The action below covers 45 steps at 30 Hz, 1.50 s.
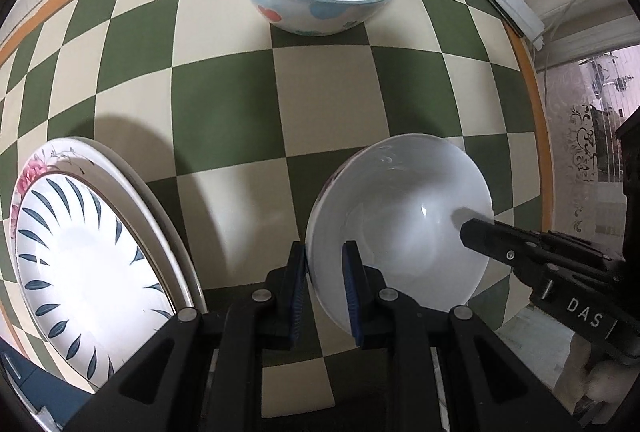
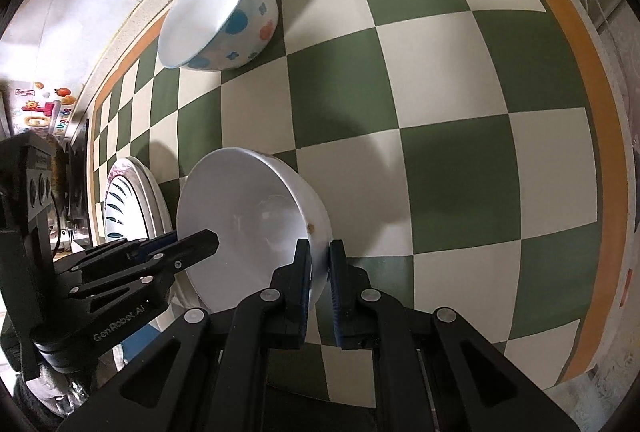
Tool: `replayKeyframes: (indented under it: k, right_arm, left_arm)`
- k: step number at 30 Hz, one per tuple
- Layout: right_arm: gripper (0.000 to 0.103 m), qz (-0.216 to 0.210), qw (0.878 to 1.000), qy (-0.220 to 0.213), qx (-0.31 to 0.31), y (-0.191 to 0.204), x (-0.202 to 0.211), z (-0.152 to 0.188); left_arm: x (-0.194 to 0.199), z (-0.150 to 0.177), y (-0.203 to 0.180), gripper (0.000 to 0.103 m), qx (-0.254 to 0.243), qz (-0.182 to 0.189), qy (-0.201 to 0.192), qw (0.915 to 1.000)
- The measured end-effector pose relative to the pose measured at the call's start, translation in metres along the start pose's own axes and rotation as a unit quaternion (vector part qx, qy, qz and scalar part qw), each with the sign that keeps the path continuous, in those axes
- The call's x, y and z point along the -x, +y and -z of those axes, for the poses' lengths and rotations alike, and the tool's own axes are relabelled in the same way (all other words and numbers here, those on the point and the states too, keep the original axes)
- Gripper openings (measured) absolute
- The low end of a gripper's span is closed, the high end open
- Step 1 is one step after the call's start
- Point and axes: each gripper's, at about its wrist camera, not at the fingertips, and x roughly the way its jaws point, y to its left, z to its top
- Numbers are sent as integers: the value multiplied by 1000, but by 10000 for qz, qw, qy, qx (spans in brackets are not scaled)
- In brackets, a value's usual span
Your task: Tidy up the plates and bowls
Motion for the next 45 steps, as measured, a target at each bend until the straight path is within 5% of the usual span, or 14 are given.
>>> replayKeyframes:
  k: [11,17,19,21,23,29,36,37,39,45]
  right_arm:
    - [12,-102,9998,175,-31,-4,-5,-3]
    - [14,-194,9996,-127,-162,-10,36,-8]
    - [25,-335,9987,-263,-274,-12,49,-15]
    - [48,-565,9966,-462,-377,-9,59,-30]
    - [50,-736,9946,-591,-425,-4,61,-46]
    - [50,-1015,9904,-746,-569,15,42,-112]
    - [48,-749,9943,-570,-501,32,1,-161]
    - [45,-750,9944,-538,-511,33,-4,-165]
    - [15,-632,9957,-493,-458,38,-12,-169]
    - [12,-345,9970,-624,-307,49,-11,-171]
  left_arm:
    - [5,-1,-1,16,109,0,74,9999]
    - [77,-2,3,20,45,157,-666,9976]
    - [98,-16,11,35,129,150,-934,9954]
    - [108,-38,22,39,222,158,-1135,9932]
    - [106,-65,36,40,432,146,-1143,9924]
    - [75,-124,68,40,896,210,-819,9924]
    - [27,-160,74,35,886,388,-295,9949]
    - [23,-161,73,19,855,362,-295,9952]
    - [18,-163,68,10,701,323,-246,9967]
    - [24,-158,55,10,408,2,-445,9982]
